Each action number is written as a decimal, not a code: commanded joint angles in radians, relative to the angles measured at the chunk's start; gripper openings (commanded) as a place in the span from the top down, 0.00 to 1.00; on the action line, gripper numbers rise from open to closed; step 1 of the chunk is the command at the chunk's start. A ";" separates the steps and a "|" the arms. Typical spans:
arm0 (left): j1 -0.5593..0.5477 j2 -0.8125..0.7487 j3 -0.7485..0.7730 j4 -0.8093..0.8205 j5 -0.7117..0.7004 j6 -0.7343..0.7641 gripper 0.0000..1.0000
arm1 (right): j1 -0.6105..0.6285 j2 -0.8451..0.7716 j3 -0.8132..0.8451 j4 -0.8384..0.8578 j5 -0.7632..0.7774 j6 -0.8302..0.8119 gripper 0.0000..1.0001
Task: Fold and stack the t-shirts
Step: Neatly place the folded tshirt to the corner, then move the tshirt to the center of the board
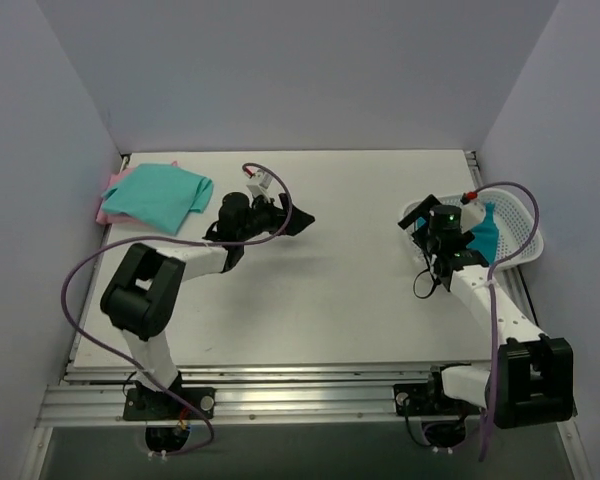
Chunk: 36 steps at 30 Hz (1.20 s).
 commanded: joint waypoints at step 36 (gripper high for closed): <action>-0.070 -0.041 0.090 -0.251 -0.317 0.130 0.06 | -0.438 0.335 -0.035 0.193 -0.114 0.098 0.71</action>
